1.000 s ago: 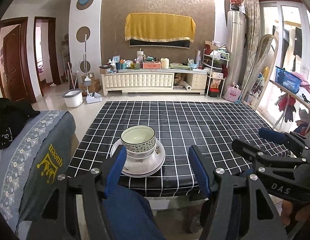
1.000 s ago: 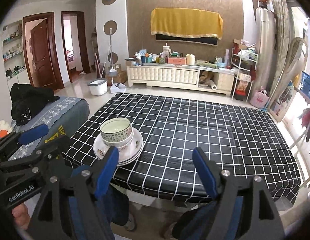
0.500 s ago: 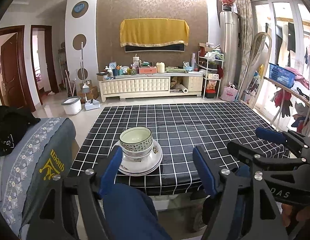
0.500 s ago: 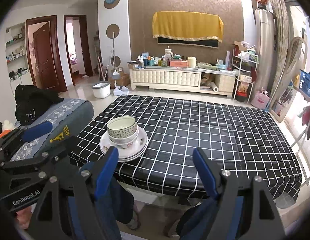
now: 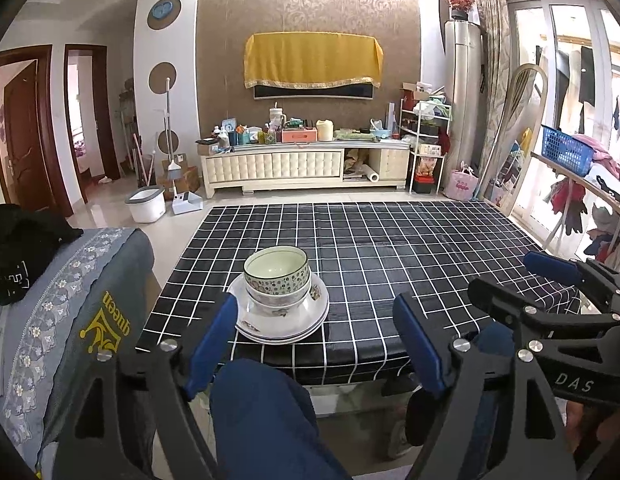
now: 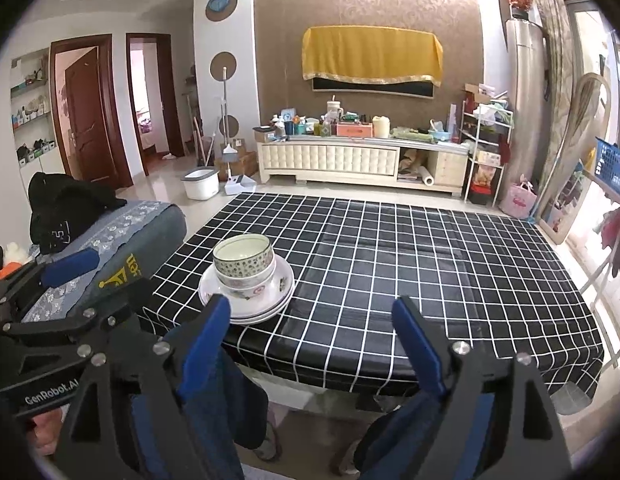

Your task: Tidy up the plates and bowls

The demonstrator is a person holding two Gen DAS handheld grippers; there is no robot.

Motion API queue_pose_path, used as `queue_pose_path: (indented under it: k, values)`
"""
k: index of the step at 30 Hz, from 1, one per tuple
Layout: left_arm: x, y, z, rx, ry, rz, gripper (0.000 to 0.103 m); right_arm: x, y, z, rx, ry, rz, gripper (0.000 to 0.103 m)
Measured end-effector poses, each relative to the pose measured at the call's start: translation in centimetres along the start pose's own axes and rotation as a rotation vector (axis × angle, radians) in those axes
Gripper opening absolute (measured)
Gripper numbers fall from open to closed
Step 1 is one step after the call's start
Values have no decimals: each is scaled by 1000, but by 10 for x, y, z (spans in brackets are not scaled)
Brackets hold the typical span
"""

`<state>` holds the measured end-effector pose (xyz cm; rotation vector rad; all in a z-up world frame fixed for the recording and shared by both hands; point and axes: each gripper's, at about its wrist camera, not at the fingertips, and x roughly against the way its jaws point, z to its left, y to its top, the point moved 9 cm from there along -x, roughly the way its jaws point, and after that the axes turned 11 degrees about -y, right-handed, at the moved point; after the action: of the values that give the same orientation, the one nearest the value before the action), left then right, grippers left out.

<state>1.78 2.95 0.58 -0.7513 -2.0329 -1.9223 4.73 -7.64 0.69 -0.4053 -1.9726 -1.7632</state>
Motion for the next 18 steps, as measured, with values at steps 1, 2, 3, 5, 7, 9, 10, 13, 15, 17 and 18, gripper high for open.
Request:
queue_pose_path:
  k: [1, 2, 3, 5, 7, 9, 10, 13, 15, 17, 18]
  values:
    - [0, 0, 0, 2, -2, 0, 78, 0, 0, 0, -1, 1, 1, 86]
    - [0, 0, 0, 3, -4, 0, 78, 0, 0, 0, -2, 3, 2, 86]
    - [0, 0, 0, 5, -7, -1, 78, 0, 0, 0, -7, 8, 4, 87]
    - [1, 0, 1, 9, -6, -5, 82, 0, -1, 0, -18, 14, 8, 89]
    - [1, 0, 3, 17, -4, -9, 83, 0, -1, -1, -27, 20, 7, 91]
    - [1, 0, 3, 20, -8, -8, 83, -1, -2, -1, -24, 24, 15, 92]
    - [1, 0, 3, 20, -8, -7, 83, -1, -2, -1, -23, 22, 14, 92]
    - [-1, -1, 2, 11, -7, -2, 83, -1, -2, -2, -21, 8, 5, 92]
    - [-1, -1, 1, 5, -9, -3, 83, -1, 0, -4, -18, -3, -5, 93]
    - [0, -1, 1, 4, -10, -7, 84, 0, 1, -7, -18, -13, -14, 95]
    - [0, 0, 1, 4, -10, -9, 86, 0, 1, -8, -20, -14, -16, 95]
